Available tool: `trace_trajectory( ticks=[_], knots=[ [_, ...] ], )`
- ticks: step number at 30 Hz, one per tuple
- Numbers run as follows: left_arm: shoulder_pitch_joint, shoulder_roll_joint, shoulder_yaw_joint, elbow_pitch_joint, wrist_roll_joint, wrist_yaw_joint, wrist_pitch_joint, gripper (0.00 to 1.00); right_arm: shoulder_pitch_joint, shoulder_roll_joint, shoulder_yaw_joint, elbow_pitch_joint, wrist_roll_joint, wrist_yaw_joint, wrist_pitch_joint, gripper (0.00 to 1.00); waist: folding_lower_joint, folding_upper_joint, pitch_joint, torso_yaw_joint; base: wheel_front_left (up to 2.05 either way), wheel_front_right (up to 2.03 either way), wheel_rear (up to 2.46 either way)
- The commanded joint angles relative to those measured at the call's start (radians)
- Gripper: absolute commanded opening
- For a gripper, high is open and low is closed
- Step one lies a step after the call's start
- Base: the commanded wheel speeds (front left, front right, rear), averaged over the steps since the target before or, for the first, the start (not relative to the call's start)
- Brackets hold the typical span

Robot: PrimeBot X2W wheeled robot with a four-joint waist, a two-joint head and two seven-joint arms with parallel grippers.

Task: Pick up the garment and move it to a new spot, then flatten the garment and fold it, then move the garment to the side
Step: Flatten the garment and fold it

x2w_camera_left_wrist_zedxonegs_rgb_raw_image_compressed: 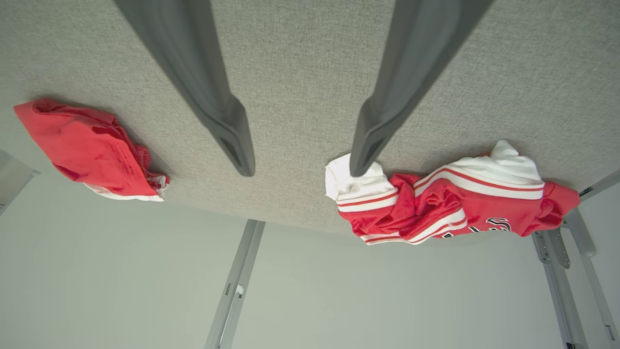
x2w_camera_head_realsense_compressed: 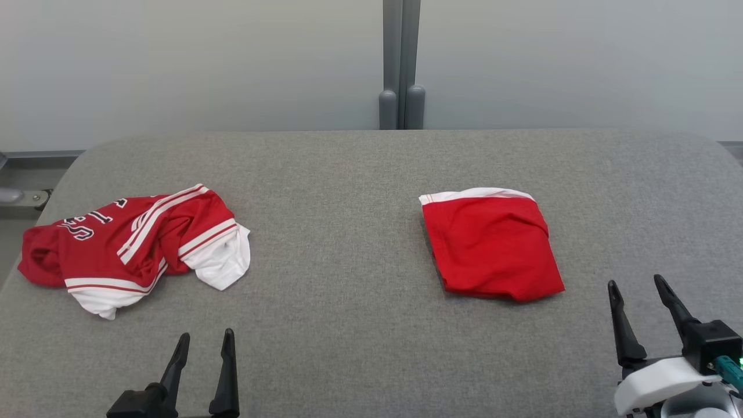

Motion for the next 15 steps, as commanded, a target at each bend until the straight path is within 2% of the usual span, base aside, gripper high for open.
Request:
trace_trajectory(
  ticks=[1,7,15],
  knots=[
    [0.018,0.008,0.009,0.011,0.015,-0.005,-0.003,1.00,0.025,0.001,-0.024,-0.011,-0.005,-0.001,-0.003,1.00,0.0000,0.0000,-0.010,-0.004,0.00,0.00,0.00],
    [0.012,0.015,0.000,0.043,0.039,-0.015,-0.001,1.00,0.062,0.023,-0.101,0.014,-0.006,-0.001,-0.003,1.00,0.0000,0.0000,-0.013,0.000,0.00,0.00,0.00],
    [-0.012,0.022,-0.024,0.038,0.033,-0.017,-0.001,1.00,0.040,0.053,-0.132,0.046,0.011,-0.001,-0.003,1.00,0.0000,0.0000,0.000,0.007,0.00,0.00,0.00]
  ],
)
